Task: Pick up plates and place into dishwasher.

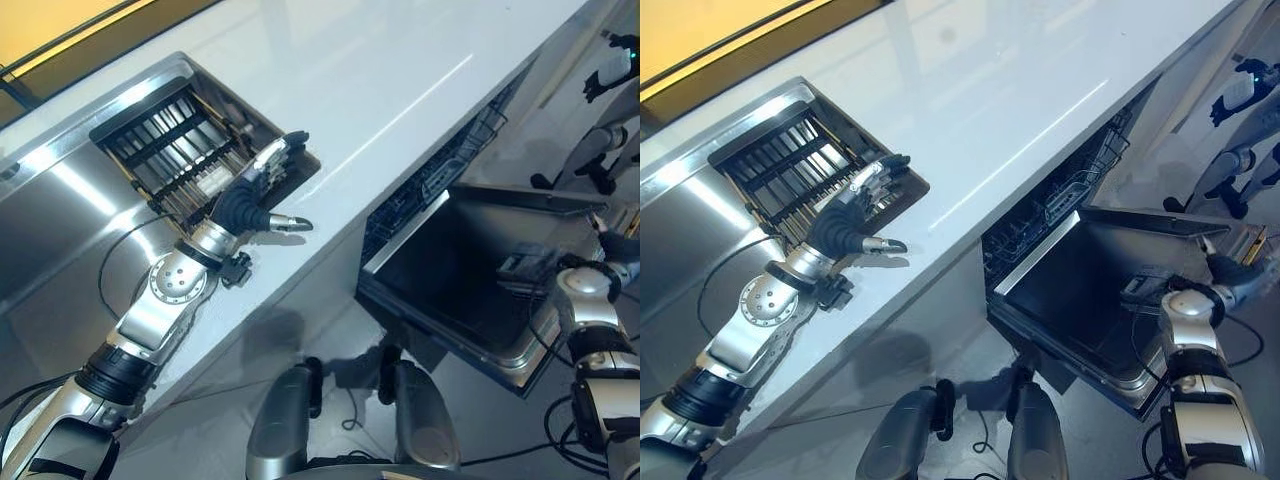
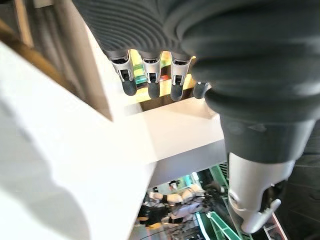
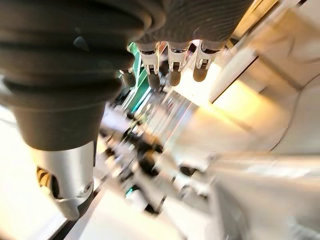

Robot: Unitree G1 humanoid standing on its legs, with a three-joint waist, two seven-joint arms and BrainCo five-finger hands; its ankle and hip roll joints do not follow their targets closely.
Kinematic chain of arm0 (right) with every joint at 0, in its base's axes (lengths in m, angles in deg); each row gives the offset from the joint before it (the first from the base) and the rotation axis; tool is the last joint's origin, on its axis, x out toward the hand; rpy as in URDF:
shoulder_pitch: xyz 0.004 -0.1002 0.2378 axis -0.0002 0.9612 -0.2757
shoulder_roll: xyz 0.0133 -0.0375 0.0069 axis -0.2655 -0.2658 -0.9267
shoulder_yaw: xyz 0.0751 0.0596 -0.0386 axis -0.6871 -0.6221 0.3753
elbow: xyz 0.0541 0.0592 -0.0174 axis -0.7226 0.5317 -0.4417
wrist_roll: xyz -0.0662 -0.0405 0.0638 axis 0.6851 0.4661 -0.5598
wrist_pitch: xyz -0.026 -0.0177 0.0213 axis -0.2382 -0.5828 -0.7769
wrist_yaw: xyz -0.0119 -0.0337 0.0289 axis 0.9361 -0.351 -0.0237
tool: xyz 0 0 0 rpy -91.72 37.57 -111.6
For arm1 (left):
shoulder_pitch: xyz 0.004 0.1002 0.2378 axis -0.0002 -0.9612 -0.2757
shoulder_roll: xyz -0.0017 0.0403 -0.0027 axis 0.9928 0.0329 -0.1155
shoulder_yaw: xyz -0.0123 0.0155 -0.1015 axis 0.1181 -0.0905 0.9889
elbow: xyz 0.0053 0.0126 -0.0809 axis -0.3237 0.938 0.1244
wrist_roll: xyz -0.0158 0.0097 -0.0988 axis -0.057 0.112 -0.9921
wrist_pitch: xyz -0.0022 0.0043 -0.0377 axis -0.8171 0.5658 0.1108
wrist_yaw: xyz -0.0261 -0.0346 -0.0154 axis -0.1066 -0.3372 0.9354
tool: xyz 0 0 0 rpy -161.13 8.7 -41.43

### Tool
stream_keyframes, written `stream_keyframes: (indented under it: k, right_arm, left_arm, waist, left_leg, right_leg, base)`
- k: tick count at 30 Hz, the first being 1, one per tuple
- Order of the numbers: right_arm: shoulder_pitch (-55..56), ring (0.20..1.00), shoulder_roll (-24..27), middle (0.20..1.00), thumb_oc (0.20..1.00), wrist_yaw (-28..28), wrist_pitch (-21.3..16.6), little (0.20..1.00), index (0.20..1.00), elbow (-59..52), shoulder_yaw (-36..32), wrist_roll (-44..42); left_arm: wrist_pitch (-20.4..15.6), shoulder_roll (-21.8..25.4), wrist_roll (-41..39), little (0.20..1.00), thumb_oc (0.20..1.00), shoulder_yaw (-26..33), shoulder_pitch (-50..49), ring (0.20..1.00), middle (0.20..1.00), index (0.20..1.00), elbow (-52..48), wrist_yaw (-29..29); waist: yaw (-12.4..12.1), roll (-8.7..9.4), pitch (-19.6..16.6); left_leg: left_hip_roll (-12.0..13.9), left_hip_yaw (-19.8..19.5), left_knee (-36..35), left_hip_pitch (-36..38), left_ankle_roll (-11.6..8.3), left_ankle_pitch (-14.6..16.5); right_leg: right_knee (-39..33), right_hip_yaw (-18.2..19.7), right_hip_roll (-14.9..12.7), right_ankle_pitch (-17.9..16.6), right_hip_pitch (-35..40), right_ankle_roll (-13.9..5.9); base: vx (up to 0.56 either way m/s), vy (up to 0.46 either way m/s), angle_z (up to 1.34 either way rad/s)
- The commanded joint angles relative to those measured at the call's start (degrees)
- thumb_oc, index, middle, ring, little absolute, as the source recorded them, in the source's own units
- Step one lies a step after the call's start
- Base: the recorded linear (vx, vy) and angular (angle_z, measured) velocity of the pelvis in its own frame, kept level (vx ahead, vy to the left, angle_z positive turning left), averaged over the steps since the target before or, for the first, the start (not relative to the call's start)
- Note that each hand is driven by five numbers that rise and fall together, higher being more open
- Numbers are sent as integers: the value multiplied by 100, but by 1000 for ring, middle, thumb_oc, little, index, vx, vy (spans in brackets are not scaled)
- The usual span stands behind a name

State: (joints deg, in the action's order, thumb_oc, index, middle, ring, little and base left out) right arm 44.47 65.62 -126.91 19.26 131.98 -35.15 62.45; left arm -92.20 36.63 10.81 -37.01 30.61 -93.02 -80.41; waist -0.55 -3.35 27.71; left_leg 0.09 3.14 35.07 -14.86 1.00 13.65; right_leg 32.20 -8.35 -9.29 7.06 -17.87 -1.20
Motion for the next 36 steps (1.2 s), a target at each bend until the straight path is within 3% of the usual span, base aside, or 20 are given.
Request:
stream_keyframes:
  k: [1, 4, 5, 13, 16, 20, 22, 27, 30, 36]
  right_arm:
    - [264, 1000, 246, 1000, 1000, 404, -420, 1000, 1000, 408, -286, -920]
    - [291, 1000, 203, 1000, 1000, 1145, -293, 1000, 1000, 1077, -433, -1735]
    - [324, 1000, 113, 1000, 1000, 1673, -18, 1000, 1000, 1416, -471, -2495]
    - [140, 1000, -314, 1000, 1000, 3532, 965, 1000, 1000, 2058, -71, -3808]
    - [-180, 1000, -387, 1000, 1000, 4781, 1308, 1000, 1000, 2006, 329, -4209]
    - [-519, 1000, -424, 1000, 1000, 6729, 1203, 1000, 1000, 1710, 824, -4626]
    - [-605, 1000, -410, 1000, 1000, 7719, 925, 1000, 1000, 1286, 1054, -4784]
    - [-505, 1000, -420, 1000, 1000, 8575, 507, 1000, 1000, -186, 1330, -5138]
    - [-578, 1000, -357, 1000, 1000, 8564, 500, 1000, 1000, -1176, 1361, -5424]
    - [-806, 1000, -349, 1000, 1000, 8495, 580, 1000, 1000, -1831, 1202, -5820]
  left_arm:
    - [-432, -480, 255, 1000, 1000, -224, -450, 1000, 1000, 1000, -235, -238]
    - [-376, -481, 242, 1000, 1000, -272, -331, 1000, 1000, 1000, -217, -254]
    - [-323, -480, 238, 1000, 1000, -326, -231, 1000, 1000, 1000, -218, -274]
    - [-94, -560, 216, 1000, 1000, -436, -27, 1000, 1000, 1000, -292, -158]
    - [-64, -489, 147, 1000, 1000, -410, 13, 1000, 1000, 1000, -345, -15]
    - [-147, -327, -15, 1000, 1000, -208, -39, 1000, 1000, 1000, -314, 287]
    - [-179, -215, -149, 1000, 1000, -39, -74, 1000, 1000, 1000, -234, 504]
    - [-285, -10, -355, 1000, 1000, 262, -236, 1000, 1000, 1000, -81, 893]
    - [-263, 78, -462, 1000, 1000, 376, -249, 1000, 1000, 1000, -44, 1103]
    - [-172, 158, -574, 1000, 1000, 425, -138, 1000, 1000, 1000, -34, 1317]
  waist:
    - [18, -145, -138]
    - [6, -158, -157]
    - [-9, -160, -161]
    - [-151, -241, -193]
    - [-244, -273, -195]
    - [-343, -267, -201]
    - [-375, -224, -209]
    - [-356, -116, -241]
    - [-367, -63, -279]
    - [-410, -22, -325]
  left_leg:
    - [-212, 308, 895, -311, 620, 958]
    - [-203, 328, 1265, -382, 673, 1144]
    - [-216, 302, 1511, -431, 695, 1246]
    - [-323, 187, 2059, -574, 710, 1441]
    - [-378, 125, 2108, -602, 679, 1418]
    - [-382, 81, 2037, -623, 647, 1366]
    - [-360, 64, 1955, -611, 633, 1321]
    - [-290, 28, 1805, -574, 580, 1225]
    - [-258, -25, 1730, -537, 531, 1180]
    - [-261, -120, 1710, -492, 476, 1176]
  right_leg:
    - [1045, -33, 122, 945, 69, 427]
    - [1455, -4, 97, 1142, -40, 494]
    - [1688, 11, 78, 1244, -102, 539]
    - [2300, 13, 42, 1564, -280, 668]
    - [2370, -24, 14, 1597, -294, 704]
    - [2427, -91, -20, 1639, -329, 719]
    - [2404, -128, -34, 1622, -328, 700]
    - [2329, -175, -39, 1559, -292, 642]
    - [2255, -218, -40, 1517, -218, 609]
    - [2170, -277, -16, 1498, -73, 580]
  base:
    - [-13, 50, 2]
    - [-5, 11, 0]
    - [0, 0, 0]
    - [4, -12, 3]
    - [-6, -14, 2]
    - [-21, -30, -3]
    - [-10, -56, -11]
    - [3, -58, -20]
    - [18, -69, -19]
    - [17, -49, -11]
